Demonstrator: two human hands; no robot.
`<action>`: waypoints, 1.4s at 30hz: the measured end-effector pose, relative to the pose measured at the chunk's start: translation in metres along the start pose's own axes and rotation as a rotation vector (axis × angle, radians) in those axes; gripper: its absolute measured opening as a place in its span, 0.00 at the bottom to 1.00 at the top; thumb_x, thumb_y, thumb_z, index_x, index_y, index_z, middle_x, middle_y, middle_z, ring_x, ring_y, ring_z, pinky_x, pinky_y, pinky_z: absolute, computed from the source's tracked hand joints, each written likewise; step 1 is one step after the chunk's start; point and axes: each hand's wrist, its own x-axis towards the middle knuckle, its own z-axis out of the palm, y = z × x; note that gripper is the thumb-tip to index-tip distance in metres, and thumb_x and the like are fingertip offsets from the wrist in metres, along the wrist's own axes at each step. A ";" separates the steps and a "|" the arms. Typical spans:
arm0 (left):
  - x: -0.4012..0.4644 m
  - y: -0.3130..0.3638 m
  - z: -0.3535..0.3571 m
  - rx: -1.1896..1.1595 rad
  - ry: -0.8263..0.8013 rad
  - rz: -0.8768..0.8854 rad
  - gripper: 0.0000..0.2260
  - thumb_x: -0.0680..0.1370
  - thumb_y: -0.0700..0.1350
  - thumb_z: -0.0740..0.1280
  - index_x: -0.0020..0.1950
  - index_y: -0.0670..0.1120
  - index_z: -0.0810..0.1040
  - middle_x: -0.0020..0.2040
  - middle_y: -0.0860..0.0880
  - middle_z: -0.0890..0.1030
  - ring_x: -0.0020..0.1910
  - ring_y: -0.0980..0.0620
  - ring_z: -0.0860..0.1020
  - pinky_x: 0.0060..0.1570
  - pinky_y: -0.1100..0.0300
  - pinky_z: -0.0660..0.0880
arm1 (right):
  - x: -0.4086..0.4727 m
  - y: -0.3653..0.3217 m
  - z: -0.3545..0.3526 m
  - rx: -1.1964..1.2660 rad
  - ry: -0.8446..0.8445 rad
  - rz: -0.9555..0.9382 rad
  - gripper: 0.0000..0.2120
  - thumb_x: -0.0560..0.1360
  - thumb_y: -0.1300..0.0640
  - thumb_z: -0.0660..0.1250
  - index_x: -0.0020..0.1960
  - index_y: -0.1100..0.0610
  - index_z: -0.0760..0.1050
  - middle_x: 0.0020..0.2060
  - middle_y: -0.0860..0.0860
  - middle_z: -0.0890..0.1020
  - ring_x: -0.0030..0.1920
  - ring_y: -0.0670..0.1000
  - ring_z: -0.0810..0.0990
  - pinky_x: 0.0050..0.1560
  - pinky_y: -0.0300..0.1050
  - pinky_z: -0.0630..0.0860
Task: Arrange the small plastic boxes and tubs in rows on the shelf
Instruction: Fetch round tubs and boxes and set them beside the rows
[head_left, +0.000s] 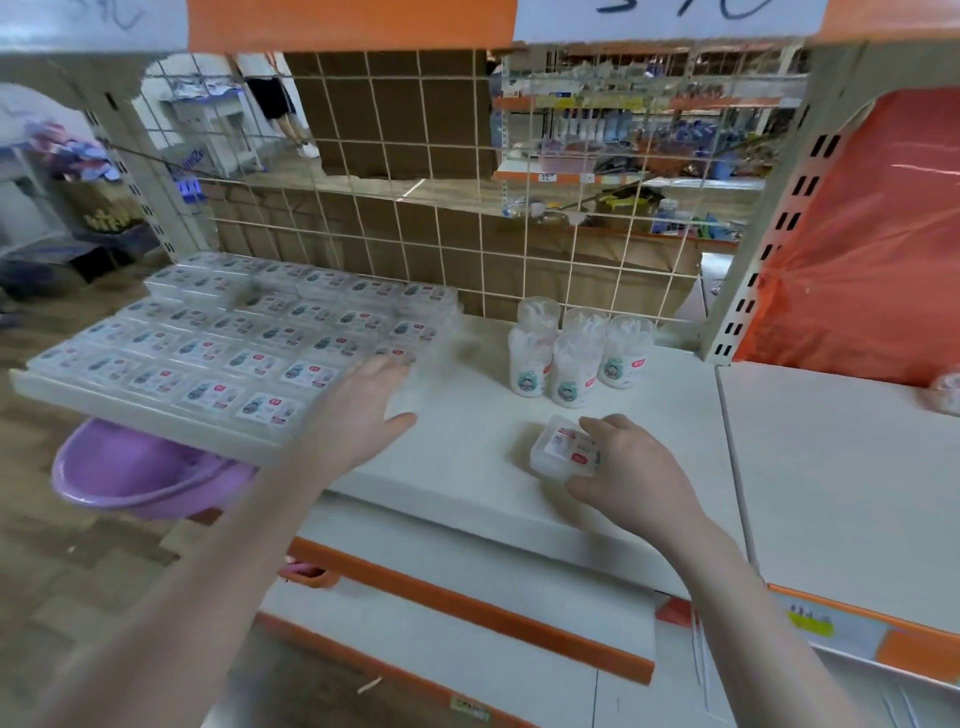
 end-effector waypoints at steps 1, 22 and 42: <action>-0.005 -0.006 0.000 0.005 -0.009 -0.021 0.27 0.77 0.52 0.65 0.74 0.46 0.63 0.73 0.48 0.64 0.70 0.48 0.64 0.67 0.55 0.62 | 0.002 -0.006 0.003 0.001 -0.012 -0.012 0.24 0.68 0.51 0.68 0.62 0.58 0.71 0.55 0.53 0.74 0.54 0.55 0.74 0.49 0.47 0.72; 0.010 -0.286 -0.012 -0.107 0.054 0.036 0.26 0.78 0.55 0.62 0.74 0.47 0.64 0.73 0.47 0.64 0.72 0.49 0.61 0.68 0.58 0.56 | 0.118 -0.248 0.090 -0.053 0.036 0.141 0.25 0.69 0.54 0.68 0.65 0.58 0.71 0.61 0.55 0.74 0.55 0.55 0.75 0.44 0.43 0.70; 0.033 -0.361 -0.002 -0.238 0.105 -0.008 0.23 0.77 0.51 0.67 0.68 0.41 0.71 0.68 0.43 0.70 0.68 0.46 0.67 0.65 0.56 0.62 | 0.210 -0.326 0.121 -0.087 -0.044 0.132 0.28 0.72 0.50 0.65 0.70 0.53 0.65 0.68 0.52 0.68 0.61 0.54 0.72 0.46 0.44 0.71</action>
